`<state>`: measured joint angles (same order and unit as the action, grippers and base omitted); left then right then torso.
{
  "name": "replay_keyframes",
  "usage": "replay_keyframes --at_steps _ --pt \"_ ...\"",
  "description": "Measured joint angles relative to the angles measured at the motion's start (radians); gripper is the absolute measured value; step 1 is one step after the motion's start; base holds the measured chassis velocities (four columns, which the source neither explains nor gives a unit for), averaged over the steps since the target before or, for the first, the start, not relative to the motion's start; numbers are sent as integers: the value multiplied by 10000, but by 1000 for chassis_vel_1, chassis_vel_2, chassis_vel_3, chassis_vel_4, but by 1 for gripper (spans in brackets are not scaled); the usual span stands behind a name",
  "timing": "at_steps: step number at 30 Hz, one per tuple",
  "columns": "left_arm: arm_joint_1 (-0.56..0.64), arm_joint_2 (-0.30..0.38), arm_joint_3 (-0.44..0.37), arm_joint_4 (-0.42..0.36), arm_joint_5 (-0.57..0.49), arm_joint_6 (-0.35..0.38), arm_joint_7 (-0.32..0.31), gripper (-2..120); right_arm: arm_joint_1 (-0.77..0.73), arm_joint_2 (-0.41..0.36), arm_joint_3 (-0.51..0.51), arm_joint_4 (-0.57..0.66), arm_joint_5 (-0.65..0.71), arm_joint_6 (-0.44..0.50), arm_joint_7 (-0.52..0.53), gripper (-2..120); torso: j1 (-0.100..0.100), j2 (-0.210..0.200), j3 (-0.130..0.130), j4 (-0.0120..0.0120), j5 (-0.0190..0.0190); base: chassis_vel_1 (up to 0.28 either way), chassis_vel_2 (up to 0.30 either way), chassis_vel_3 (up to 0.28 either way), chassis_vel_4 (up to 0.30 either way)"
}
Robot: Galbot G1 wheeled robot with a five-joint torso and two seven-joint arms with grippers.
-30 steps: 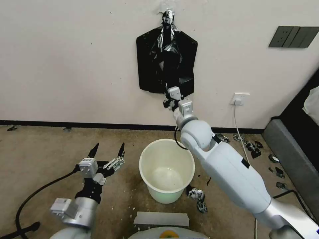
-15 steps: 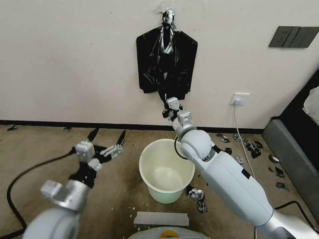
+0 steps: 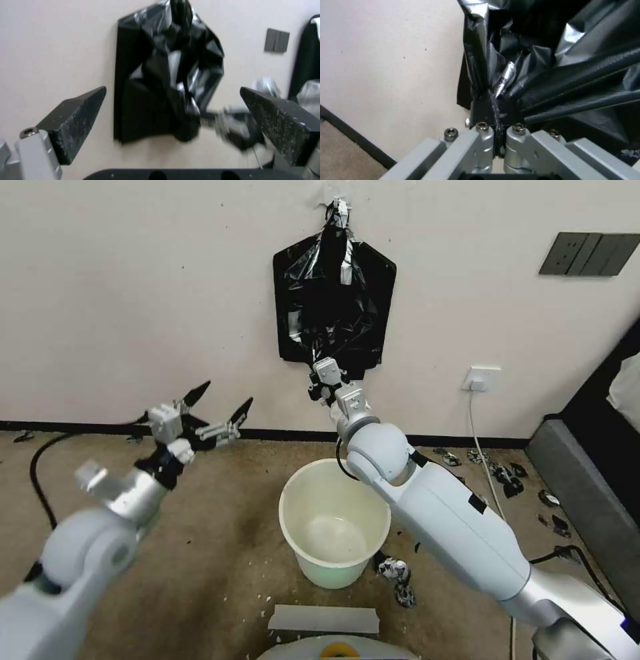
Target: Place a trash bag onto the trash bin.
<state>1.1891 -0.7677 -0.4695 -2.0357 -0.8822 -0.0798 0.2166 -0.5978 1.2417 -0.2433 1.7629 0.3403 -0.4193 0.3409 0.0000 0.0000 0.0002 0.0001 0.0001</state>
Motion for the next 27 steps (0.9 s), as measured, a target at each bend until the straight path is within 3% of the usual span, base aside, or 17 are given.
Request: replay_keyframes --at_steps 3,4,6,8,9,10,13,14,16,18,22,24,27 --pt "-735 211 593 231 -141 5 -131 100 12 -1 3 -28 -9 1 -2 0 0 0 0 -2 0 0 0 0 0" --pt "-2345 527 1954 738 -293 23 -382 100 33 23 4 -80 -28 3 -5 0 0 1 0 -2 -3 0 0 0 0" --pt "-2906 604 2428 903 -327 24 -475 100 47 25 5 -96 -32 3 -6 0 0 0 0 0 -2 0 0 0 0" --pt "-5114 800 4265 1656 -367 40 -853 100 97 23 10 -123 -31 3 -9 0 0 0 0 -4 0 0 0 0 0" --pt "-5703 825 4792 1886 -365 50 -912 100 122 18 19 -127 -31 4 -7 0 0 0 0 -6 6 0 0 0 0" --pt "-5703 825 4792 1886 -365 50 -912 100 122 18 19 -127 -31 4 -7 0 0 0 0 -6 6 0 0 0 0" --pt "-7953 807 6715 2680 -342 161 -1201 100 179 -17 69 -151 -8 4 -6 0 0 0 0 -2 -2 0 0 0 0" --pt "-7953 807 6715 2680 -342 161 -1201 100 179 -17 69 -151 -8 4 -6 0 0 0 0 -2 -2 0 0 0 0" --pt "-9134 687 7677 3013 -340 352 -1352 100 180 -33 97 -158 0 15 -12 0 0 0 -1 -3 6 0 0 0 0" --pt "-9304 660 7830 3067 -340 389 -1376 100 179 -34 104 -158 0 19 -13 0 0 0 0 -2 4 0 0 0 0" --pt "-10566 465 9207 3530 -434 563 -1554 100 154 -38 161 -160 10 34 -25 0 0 0 -1 -3 2 0 0 0 0" --pt "-10739 439 9389 3583 -478 575 -1557 100 154 -37 165 -161 11 35 -26 0 0 0 0 -2 -1 0 0 0 0" --pt "-11684 294 10360 3828 -784 638 -1574 100 169 -27 204 -171 27 48 -29 0 0 0 -1 -1 1 0 0 0 0"
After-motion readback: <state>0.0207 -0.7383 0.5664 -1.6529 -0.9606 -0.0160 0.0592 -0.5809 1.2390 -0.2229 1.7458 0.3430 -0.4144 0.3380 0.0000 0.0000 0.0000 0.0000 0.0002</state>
